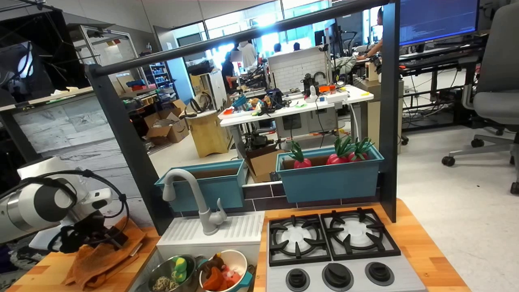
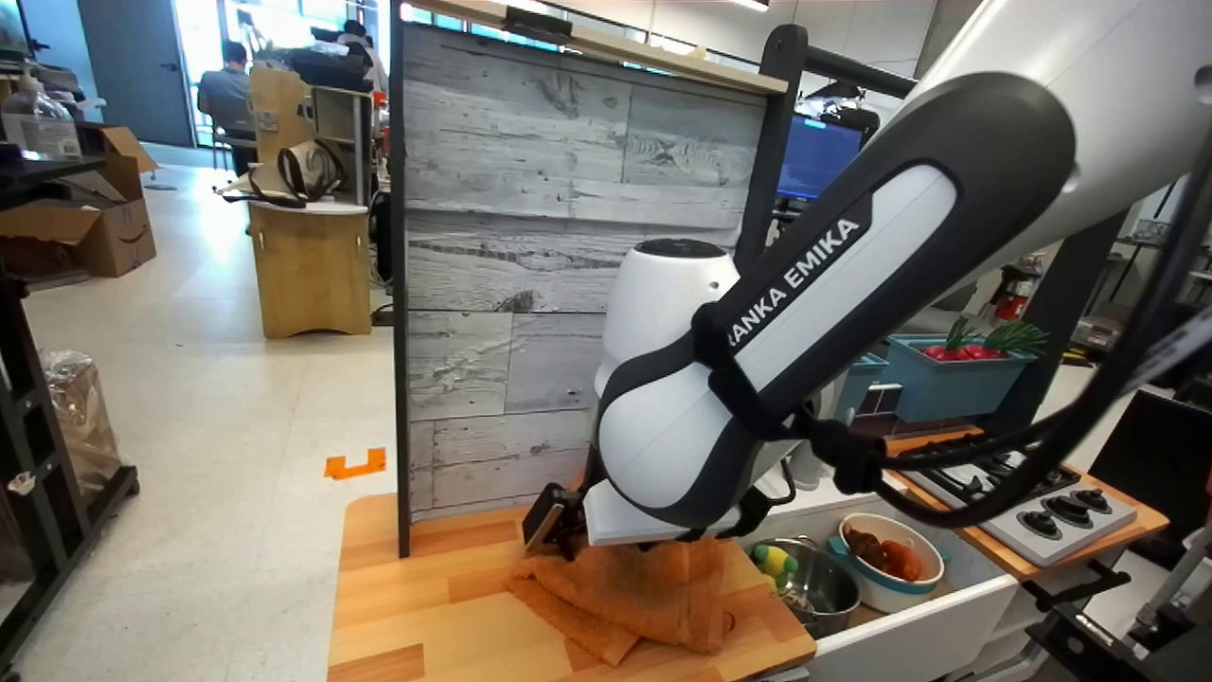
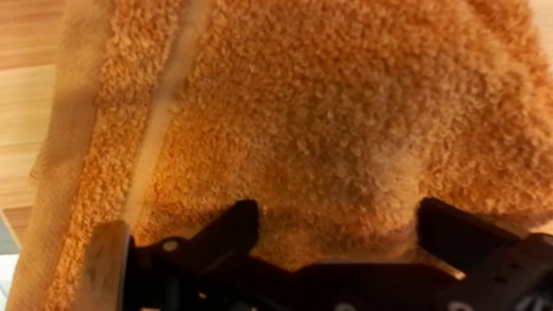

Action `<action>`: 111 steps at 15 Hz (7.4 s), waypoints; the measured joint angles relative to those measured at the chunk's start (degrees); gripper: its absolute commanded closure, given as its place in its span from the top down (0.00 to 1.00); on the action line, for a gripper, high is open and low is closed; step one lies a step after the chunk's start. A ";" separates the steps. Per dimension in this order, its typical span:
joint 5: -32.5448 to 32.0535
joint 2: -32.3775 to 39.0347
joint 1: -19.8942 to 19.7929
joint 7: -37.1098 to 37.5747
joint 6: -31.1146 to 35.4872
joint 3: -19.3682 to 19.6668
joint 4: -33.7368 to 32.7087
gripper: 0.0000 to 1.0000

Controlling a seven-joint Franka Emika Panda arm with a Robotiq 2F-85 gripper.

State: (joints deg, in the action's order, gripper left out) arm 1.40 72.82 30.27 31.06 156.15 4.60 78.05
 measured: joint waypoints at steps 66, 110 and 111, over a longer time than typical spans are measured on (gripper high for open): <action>-21.86 12.05 10.29 16.17 -15.44 16.62 -20.55 1.00; 6.51 7.93 -21.98 -28.68 -44.99 -25.98 -15.29 0.49; 7.06 7.93 -23.17 -28.63 -45.24 -26.24 -15.37 0.42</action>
State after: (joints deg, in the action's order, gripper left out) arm 8.46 80.75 7.09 2.43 110.91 -21.64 62.68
